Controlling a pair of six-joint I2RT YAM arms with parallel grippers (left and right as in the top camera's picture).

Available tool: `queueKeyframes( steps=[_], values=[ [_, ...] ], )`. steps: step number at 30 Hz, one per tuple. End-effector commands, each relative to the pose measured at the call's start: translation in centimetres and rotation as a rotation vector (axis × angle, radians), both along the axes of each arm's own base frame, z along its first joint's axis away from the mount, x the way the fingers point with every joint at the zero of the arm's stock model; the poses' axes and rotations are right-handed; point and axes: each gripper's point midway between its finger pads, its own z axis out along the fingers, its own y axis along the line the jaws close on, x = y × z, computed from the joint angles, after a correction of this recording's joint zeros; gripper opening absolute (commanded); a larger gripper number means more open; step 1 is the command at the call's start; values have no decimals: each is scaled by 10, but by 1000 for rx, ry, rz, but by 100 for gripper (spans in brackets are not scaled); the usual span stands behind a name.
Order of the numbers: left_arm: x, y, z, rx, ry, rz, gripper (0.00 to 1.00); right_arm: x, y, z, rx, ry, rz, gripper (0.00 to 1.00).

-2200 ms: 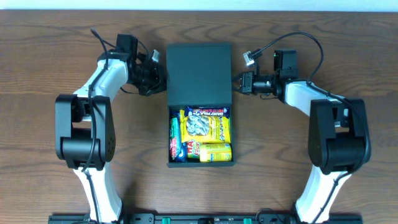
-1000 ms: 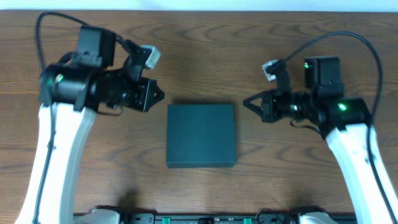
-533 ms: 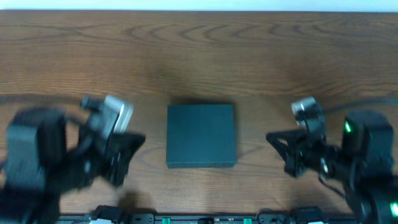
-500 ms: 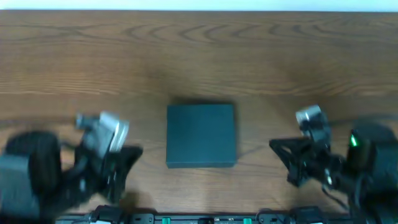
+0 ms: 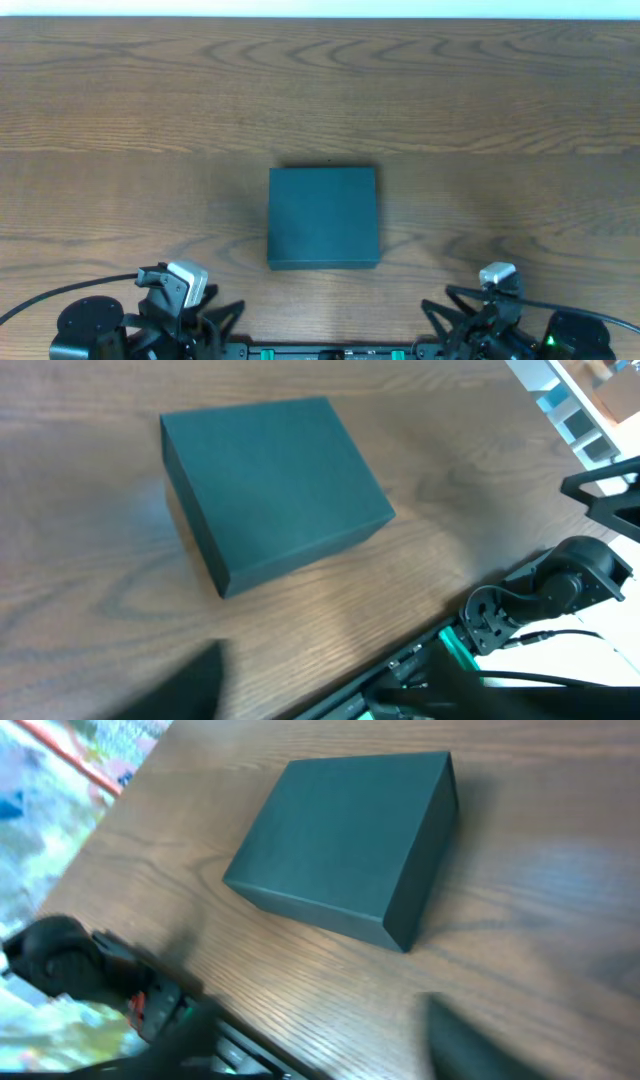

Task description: Pack container

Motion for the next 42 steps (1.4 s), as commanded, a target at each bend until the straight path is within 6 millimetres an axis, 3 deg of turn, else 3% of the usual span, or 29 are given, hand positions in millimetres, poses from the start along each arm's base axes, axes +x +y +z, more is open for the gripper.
queueKeyframes(
  steps=[1,20,24,27,30,35,37,42],
  values=[
    [-6,2,-8,-11,61,26,95,0,-1,-1,74,73,-69,99],
    [-12,3,-15,-1,100,26,95,0,-1,-1,81,81,-75,99],
    [9,23,-15,114,-5,106,95,0,-1,-1,81,81,-75,99],
    [32,22,-1,171,-217,61,95,0,-1,-1,81,81,-75,99],
    [51,20,-1,223,-402,19,96,0,-1,-1,81,81,-75,99],
    [82,27,-29,278,-528,74,95,0,-1,-1,81,81,-75,99],
    [95,29,-50,284,-542,95,95,0,-1,-1,81,81,-75,99],
    [109,29,-88,242,-525,139,95,0,-1,-1,81,81,-75,99]
  ],
)
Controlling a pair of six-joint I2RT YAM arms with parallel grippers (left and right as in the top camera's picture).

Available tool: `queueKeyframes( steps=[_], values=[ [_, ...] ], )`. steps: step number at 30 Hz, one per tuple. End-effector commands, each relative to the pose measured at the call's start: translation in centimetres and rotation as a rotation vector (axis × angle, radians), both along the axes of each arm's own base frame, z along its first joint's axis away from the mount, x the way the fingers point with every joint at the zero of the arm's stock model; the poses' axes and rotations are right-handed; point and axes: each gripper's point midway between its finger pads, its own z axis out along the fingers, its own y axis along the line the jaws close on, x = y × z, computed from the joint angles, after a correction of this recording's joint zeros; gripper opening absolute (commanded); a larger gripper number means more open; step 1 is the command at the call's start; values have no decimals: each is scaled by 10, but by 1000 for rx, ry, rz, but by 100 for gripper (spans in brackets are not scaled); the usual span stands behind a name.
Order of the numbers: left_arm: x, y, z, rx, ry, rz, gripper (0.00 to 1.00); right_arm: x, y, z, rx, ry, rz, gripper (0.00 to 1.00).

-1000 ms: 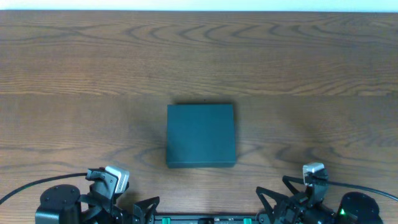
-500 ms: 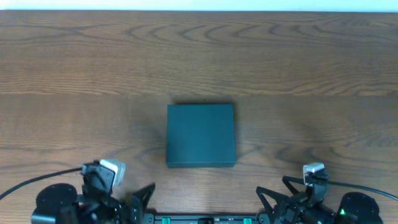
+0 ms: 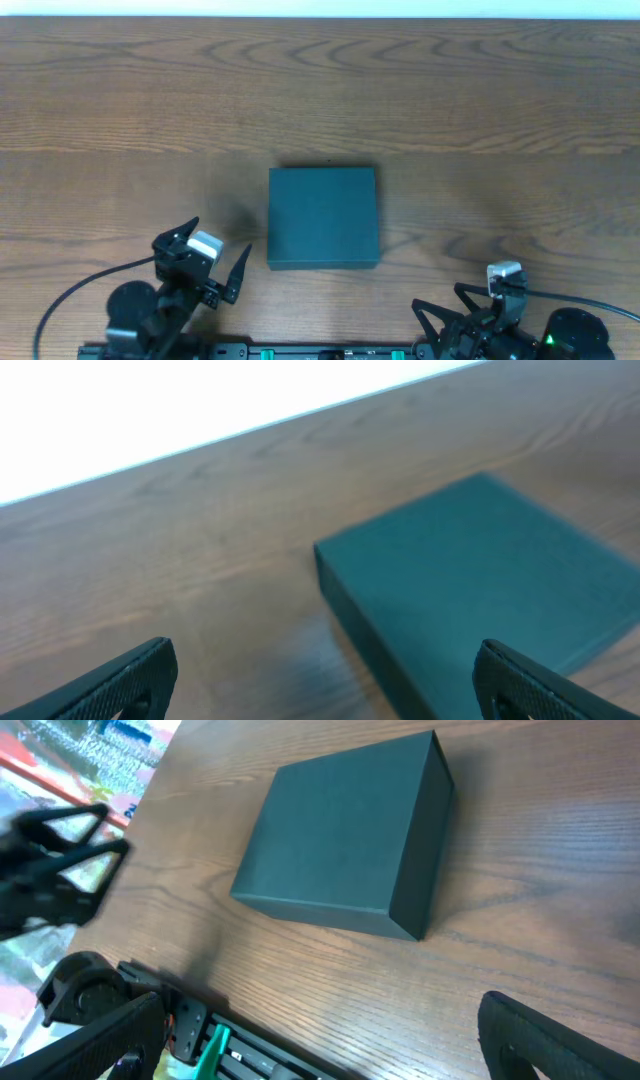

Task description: Pack container

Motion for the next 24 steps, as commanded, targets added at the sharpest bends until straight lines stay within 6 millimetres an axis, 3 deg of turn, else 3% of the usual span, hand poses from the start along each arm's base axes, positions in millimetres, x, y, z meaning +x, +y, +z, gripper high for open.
queueKeyframes(
  steps=[1,9,24],
  values=[
    [7,5,-19,-37,4,48,95,-2,0,1,5,-4,3,99],
    [23,5,-57,-119,25,86,95,-2,0,1,5,-4,3,99],
    [25,5,-56,-129,17,88,95,-2,0,1,5,-4,3,99]
  ],
)
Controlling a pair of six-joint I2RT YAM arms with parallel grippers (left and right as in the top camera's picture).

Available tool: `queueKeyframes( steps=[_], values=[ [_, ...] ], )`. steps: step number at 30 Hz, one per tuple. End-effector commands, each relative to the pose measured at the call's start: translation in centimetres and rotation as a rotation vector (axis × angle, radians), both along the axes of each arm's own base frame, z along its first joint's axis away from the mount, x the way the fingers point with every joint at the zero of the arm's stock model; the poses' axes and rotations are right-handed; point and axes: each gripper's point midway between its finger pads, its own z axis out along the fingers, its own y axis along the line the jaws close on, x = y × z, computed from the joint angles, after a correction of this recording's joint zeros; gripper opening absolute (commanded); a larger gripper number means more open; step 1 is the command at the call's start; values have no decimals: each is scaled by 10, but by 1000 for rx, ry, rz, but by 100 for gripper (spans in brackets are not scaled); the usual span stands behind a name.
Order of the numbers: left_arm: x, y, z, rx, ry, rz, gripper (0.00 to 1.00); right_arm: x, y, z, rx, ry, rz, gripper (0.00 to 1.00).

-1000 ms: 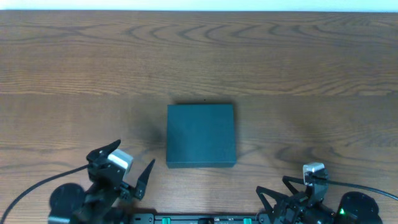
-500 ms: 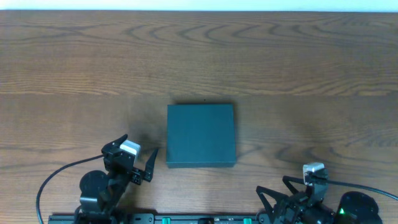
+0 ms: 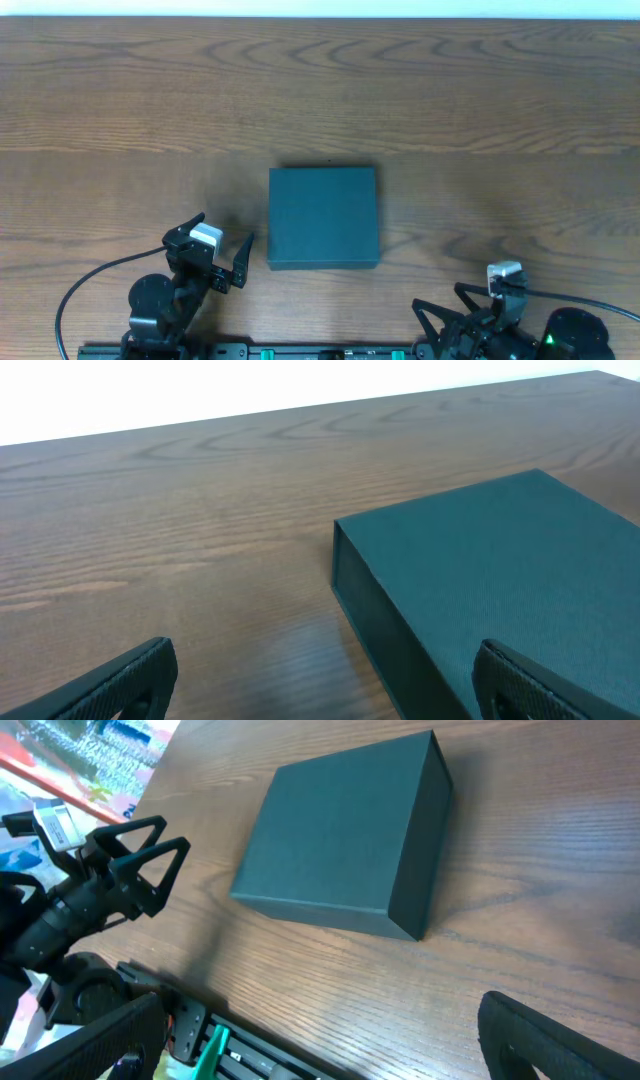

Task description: Pack container

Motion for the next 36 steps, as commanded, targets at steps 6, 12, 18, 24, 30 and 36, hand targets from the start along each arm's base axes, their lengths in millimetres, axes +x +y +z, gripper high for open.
queueKeyframes(
  steps=[6,12,18,24,30,36],
  values=[
    [1,1,-9,-12,18,9,95,-2,1,1,6,-5,3,99],
    [1,1,-9,-12,18,9,95,-2,1,1,6,-5,3,99],
    [1,1,-9,-12,18,9,95,6,-12,-4,-53,-16,-66,99],
    [1,1,-9,-12,18,9,96,7,-14,-2,-56,-33,-79,99],
    [1,1,-9,-12,18,9,95,33,-28,23,-140,-279,-140,99],
    [1,1,-9,-12,18,9,95,41,-27,24,-305,-518,-46,99]
  ],
)
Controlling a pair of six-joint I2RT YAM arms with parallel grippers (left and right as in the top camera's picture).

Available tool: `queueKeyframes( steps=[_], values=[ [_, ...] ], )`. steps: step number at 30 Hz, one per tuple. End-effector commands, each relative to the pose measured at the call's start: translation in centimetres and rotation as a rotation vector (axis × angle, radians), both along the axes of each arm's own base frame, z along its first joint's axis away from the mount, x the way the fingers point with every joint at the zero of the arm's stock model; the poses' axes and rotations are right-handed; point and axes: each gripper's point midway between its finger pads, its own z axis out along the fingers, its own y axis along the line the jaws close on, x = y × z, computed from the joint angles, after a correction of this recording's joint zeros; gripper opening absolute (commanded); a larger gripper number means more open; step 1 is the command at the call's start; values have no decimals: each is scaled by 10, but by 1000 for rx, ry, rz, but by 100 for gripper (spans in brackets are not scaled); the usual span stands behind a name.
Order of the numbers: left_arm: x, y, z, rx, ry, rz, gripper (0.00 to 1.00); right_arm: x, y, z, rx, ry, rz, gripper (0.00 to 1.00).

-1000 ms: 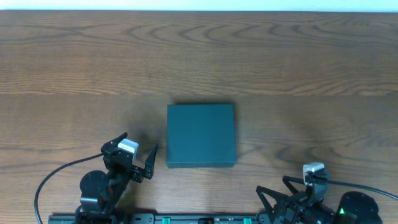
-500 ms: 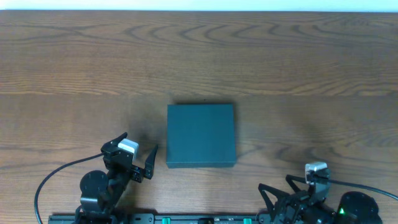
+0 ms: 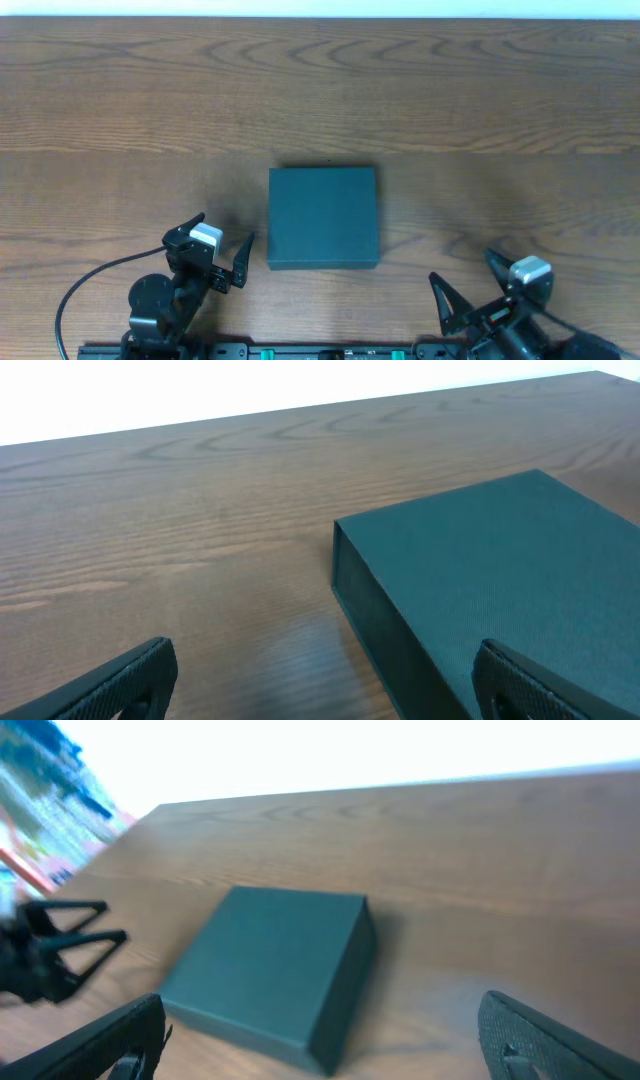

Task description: Pack container

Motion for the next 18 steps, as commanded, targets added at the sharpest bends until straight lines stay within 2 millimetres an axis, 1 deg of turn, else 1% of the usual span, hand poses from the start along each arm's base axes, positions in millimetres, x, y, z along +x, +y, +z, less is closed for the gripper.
queueKeyframes(
  steps=[1,3,6,10,14,15,16,18],
  values=[
    [1,1,-9,-12,18,9,95,6,-3,-16,-180,-70,38,99],
    [1,1,-9,-12,18,9,95,11,-4,-30,-241,-63,52,99],
    [1,1,-9,-12,18,9,95,20,-8,-66,-309,2,53,99],
    [1,1,-9,-12,18,9,95,28,-7,-116,-319,112,68,99],
    [1,1,-9,-12,18,9,96,33,6,-150,-289,153,137,99],
    [1,1,-9,-12,18,9,95,31,6,-164,-289,186,146,99],
    [1,1,-9,-12,18,9,95,31,6,-171,-290,202,148,99],
    [1,1,-9,-12,18,9,95,34,7,-166,-288,176,145,99]
  ],
)
